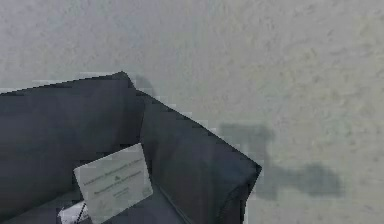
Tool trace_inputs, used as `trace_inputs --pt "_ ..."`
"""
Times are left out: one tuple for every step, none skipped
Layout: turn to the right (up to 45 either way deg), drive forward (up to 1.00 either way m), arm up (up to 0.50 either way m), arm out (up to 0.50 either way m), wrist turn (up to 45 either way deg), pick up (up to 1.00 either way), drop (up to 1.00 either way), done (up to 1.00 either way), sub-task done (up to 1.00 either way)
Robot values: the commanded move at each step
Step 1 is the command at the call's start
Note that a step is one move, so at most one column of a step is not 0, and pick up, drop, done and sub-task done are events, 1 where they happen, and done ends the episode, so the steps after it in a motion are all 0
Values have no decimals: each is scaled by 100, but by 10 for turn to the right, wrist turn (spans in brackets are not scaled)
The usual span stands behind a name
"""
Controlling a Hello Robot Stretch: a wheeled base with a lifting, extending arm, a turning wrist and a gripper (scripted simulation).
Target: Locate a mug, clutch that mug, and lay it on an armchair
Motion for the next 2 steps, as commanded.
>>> trace_inputs --pt "0 10 0 0 0 0 0 0 0" --pt "-450 0 0 0 0 0 0 0 0"
